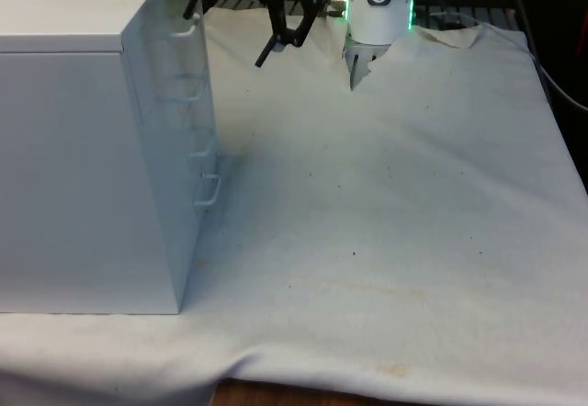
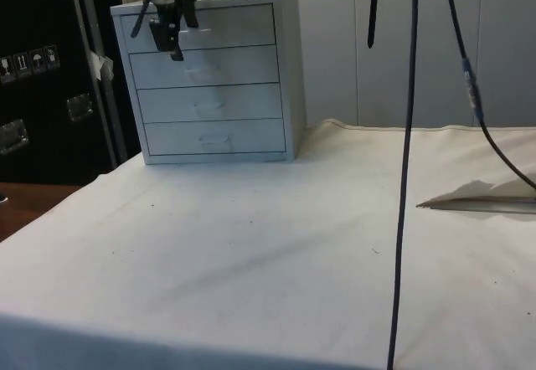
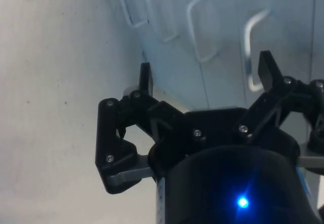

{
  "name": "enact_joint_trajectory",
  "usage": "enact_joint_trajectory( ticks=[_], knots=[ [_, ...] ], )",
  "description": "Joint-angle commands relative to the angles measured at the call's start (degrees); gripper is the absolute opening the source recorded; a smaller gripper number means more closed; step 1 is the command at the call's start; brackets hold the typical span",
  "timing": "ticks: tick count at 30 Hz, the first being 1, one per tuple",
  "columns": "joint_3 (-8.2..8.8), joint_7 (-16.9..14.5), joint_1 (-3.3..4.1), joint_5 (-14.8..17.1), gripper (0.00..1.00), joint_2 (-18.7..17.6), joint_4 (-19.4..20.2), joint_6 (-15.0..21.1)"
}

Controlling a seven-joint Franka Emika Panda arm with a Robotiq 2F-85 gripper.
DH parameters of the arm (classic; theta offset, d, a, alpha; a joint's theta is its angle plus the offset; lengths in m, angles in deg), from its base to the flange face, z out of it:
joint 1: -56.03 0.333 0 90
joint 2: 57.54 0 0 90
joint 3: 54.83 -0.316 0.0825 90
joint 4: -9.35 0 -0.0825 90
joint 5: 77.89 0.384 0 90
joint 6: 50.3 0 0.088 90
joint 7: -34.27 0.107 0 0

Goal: Open the drawer, then close it.

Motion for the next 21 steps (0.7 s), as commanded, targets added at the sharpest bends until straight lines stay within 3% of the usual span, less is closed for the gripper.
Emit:
enact_joint_trajectory(
  ticks=[1, 2, 3, 9, 12, 13, 17, 19, 21],
  knots=[
    [-0.29, -0.1, -0.63, 0.6, 1.00, -0.5, 0.1, 1.1],
    [0.00, 0.0, -0.11, 0.2, 1.00, -0.3, 0.0, 0.3],
    [-0.29, -0.1, -0.69, 0.8, 1.00, -0.7, 0.2, 1.5],
    [-0.06, -0.2, -1.38, 1.5, 0.99, -1.6, 1.0, 3.7],
    [0.17, 0.0, -1.26, 1.3, 0.78, -1.7, 1.1, 3.5],
    [-0.06, -0.2, -1.55, 1.5, 0.78, -1.7, 1.3, 4.2],
    [0.00, -0.1, -1.66, 1.5, 0.57, -1.8, 1.3, 4.5],
    [0.11, -0.1, -1.60, 1.5, 0.40, -1.9, 1.4, 4.6],
    [0.80, -0.1, -1.43, 1.0, 0.31, -1.8, 1.1, 3.9]
  ],
)
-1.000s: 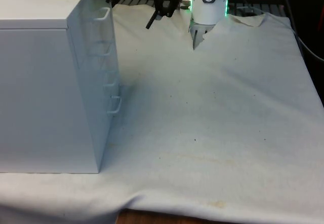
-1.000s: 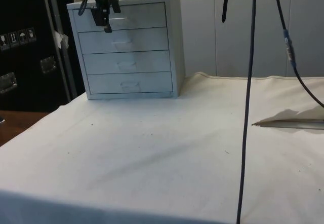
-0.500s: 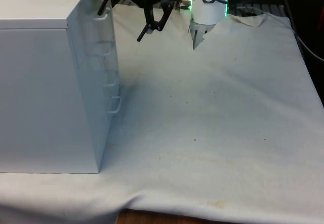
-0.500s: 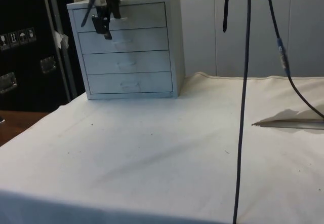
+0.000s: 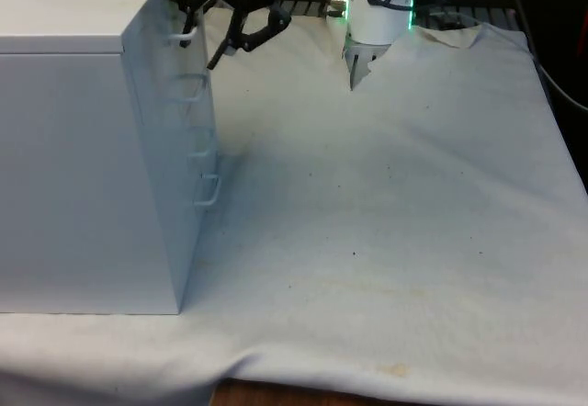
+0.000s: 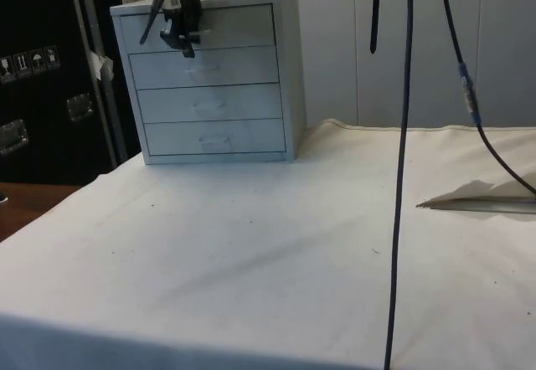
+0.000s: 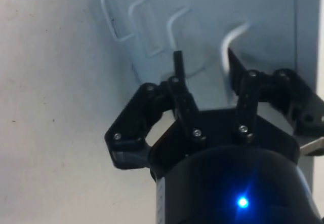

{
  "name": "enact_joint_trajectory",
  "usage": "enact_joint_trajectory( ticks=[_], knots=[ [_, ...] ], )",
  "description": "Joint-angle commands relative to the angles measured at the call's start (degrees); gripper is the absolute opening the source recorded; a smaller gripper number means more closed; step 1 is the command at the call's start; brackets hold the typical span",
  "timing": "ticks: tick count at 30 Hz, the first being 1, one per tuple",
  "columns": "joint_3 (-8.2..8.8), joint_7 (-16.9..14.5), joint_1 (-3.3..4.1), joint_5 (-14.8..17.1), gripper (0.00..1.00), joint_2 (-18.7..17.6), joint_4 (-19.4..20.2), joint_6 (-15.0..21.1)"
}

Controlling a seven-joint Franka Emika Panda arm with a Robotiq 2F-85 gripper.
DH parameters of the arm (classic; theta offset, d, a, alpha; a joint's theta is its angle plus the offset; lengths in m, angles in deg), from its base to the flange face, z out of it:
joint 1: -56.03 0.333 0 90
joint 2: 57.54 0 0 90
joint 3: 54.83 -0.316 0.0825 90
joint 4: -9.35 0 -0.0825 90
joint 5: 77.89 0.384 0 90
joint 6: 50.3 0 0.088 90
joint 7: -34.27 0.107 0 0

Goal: Open the drawer, then close it.

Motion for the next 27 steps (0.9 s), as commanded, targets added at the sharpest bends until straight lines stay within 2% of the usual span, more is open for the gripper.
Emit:
enact_joint_trajectory(
  ticks=[1, 5, 7, 8, 9, 10, 13, 18, 23, 26, 27],
  knots=[
    [-0.57, 0.1, -0.11, 0.5, 0.31, -0.2, 0.3, 0.8],
    [-0.40, 0.2, 0.00, 0.2, 0.15, -0.2, 0.3, 0.9],
    [-0.17, 0.2, 0.06, 0.1, 0.02, -0.2, 0.3, 0.7],
    [-0.17, 0.2, 0.06, 0.1, 0.00, -0.2, 0.3, 0.7],
    [0.57, 0.0, 0.17, -0.5, 0.00, 0.0, -0.1, 0.0],
    [-0.17, 0.2, 0.06, 0.1, 0.00, -0.2, 0.3, 0.7],
    [-0.17, 0.2, 0.06, 0.1, 0.00, -0.2, 0.3, 0.7],
    [0.97, -0.1, 0.17, -0.7, 0.00, 0.1, -0.2, 0.1],
    [0.97, -0.6, 0.17, -0.8, 0.00, 0.1, -0.2, 0.2],
    [0.97, -0.5, 0.52, -0.9, 0.00, 0.1, -0.2, 0.0],
    [1.03, -0.7, 0.29, -0.9, 0.00, 0.0, -0.2, 0.0]
  ],
)
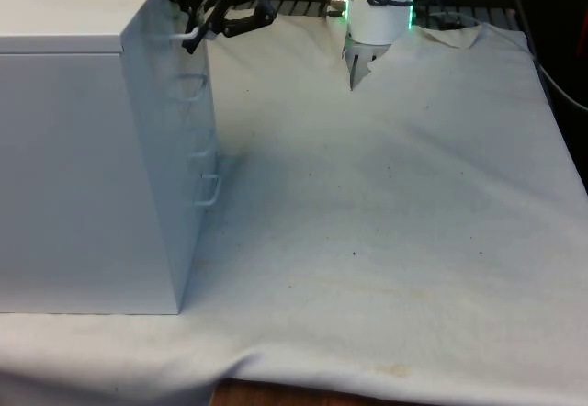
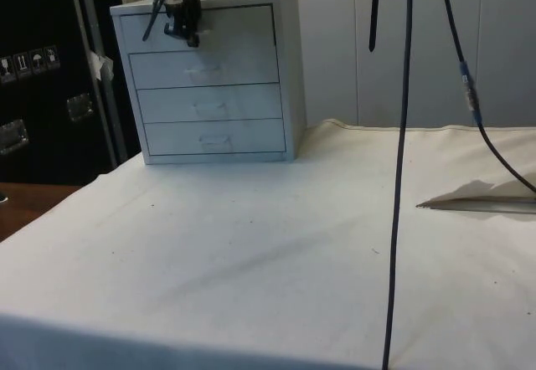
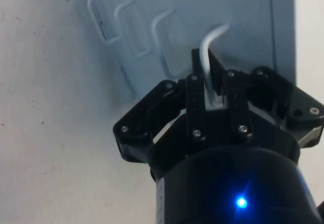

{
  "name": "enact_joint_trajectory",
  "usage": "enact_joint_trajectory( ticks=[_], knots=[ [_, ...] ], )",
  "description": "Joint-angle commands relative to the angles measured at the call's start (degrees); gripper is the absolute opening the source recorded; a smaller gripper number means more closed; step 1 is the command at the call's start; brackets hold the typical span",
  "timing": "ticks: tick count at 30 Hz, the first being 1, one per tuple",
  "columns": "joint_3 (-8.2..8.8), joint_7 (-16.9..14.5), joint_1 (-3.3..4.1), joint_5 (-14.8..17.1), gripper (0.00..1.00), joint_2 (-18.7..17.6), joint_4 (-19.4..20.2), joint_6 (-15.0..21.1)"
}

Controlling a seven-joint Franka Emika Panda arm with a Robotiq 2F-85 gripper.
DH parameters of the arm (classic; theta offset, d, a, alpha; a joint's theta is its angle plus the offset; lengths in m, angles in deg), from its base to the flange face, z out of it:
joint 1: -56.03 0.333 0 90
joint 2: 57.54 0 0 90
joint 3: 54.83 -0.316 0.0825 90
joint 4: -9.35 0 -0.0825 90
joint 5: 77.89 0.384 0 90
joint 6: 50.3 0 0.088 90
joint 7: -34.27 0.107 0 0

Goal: Open the drawer, then close it.

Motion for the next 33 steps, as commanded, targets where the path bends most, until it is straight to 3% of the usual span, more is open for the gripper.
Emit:
enact_joint_trajectory(
  ticks=[1, 8, 9, 10, 17, 18, 19, 20, 22, 27, 28, 29, 33],
  knots=[
    [0.00, 0.4, 0.46, 0.0, 0.00, 0.0, -0.1, -0.2],
    [0.40, 1.8, 2.35, -1.2, 0.00, 0.1, -1.1, -2.3],
    [-0.06, 1.3, 1.60, -0.9, 0.00, 0.0, -0.9, -1.8],
    [0.46, 2.0, 2.58, -1.4, 0.00, 0.1, -1.4, -2.8],
    [0.23, 3.6, 3.95, -3.3, 0.00, -0.1, -2.5, -5.5],
    [0.17, 3.7, 4.07, -3.6, 0.00, -0.2, -2.6, -5.8],
    [-0.11, 3.4, 3.61, -3.5, 0.00, 0.1, -2.2, -5.5],
    [0.06, 4.0, 4.24, -3.9, 0.00, -0.2, -2.7, -6.1],
    [-0.17, 4.5, 4.58, -4.6, 0.00, -0.2, -3.1, -7.0],
    [-0.29, 5.2, 5.33, -5.3, 0.00, -0.7, -3.8, -8.6],
    [-0.46, 4.9, 4.98, -5.2, 0.00, -0.5, -3.4, -8.3],
    [-0.34, 5.3, 5.44, -5.4, 0.00, -0.8, -4.0, -8.9],
    [-0.63, 6.1, 5.90, -5.9, 0.00, -1.4, -5.0, -10.6]
  ],
)
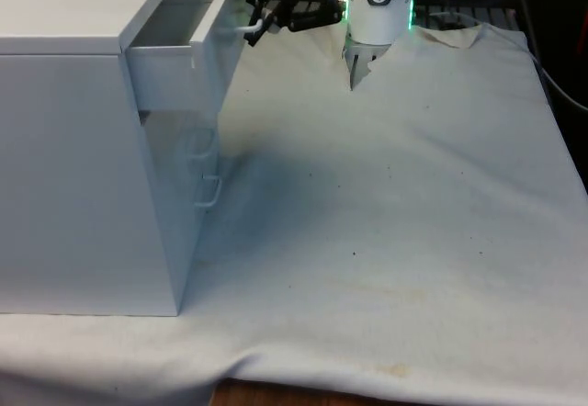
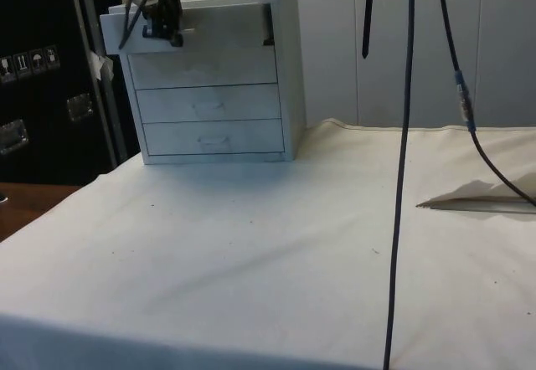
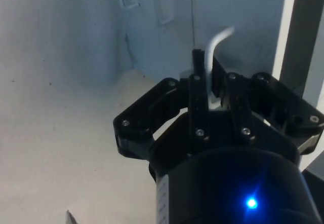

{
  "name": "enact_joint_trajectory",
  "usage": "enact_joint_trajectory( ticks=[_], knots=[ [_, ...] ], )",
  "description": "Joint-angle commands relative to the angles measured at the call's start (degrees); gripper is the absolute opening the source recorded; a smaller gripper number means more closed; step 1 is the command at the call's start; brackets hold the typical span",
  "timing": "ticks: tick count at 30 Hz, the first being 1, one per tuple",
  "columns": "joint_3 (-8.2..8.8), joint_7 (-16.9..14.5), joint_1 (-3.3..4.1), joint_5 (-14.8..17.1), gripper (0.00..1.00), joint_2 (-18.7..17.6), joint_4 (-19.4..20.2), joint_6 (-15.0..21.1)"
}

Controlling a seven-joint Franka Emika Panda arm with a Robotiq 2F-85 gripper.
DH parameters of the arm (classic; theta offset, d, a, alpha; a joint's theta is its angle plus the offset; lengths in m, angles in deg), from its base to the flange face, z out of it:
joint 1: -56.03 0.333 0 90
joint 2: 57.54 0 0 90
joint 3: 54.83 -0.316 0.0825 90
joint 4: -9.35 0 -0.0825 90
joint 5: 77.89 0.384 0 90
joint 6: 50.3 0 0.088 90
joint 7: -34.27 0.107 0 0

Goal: Open the drawer, then close it.

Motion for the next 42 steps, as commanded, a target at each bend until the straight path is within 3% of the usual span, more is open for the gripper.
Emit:
enact_joint_trajectory(
  ticks=[1, 3, 4, 5, 12, 14, 15, 22, 23, 24, 31, 32, 33, 40, 41, 42],
  knots=[
    [0.00, 0.6, 0.46, -0.2, 0.00, -0.5, -0.8, -0.9],
    [-0.17, 1.0, 0.63, -0.3, 0.00, -0.7, -1.3, -1.5],
    [-0.23, 0.5, 0.29, -0.2, 0.00, -0.5, -0.7, -1.0],
    [-0.34, 1.3, 0.74, -0.4, 0.00, -1.0, -1.8, -2.2],
    [-0.69, 2.5, 1.38, -0.4, 0.00, -2.4, -3.8, -4.8],
    [-0.69, 2.1, 1.09, -0.4, 0.00, -2.2, -3.3, -4.4],
    [-0.74, 2.8, 1.55, -0.5, 0.00, -2.7, -4.3, -5.3],
    [-1.26, 4.1, 2.06, -0.5, 0.00, -3.4, -5.7, -7.6],
    [-1.32, 3.9, 1.78, -0.5, 0.00, -3.4, -5.5, -7.4],
    [-1.26, 4.3, 2.12, -0.5, 0.00, -3.5, -5.8, -7.7],
    [-2.01, 5.8, 2.69, -0.6, 0.00, -3.9, -6.8, -9.5],
    [-2.06, 5.4, 2.29, -0.5, 0.00, -3.7, -6.3, -8.8],
    [-2.12, 6.1, 2.75, -0.6, 0.00, -4.0, -7.0, -9.7],
    [-3.04, 7.7, 2.92, -0.9, 0.00, -5.0, -9.0, -11.8],
    [-3.04, 7.3, 2.52, -0.9, 0.00, -4.8, -8.6, -11.2],
    [-3.09, 7.9, 2.92, -0.9, 0.00, -5.1, -9.3, -12.1]
  ],
)
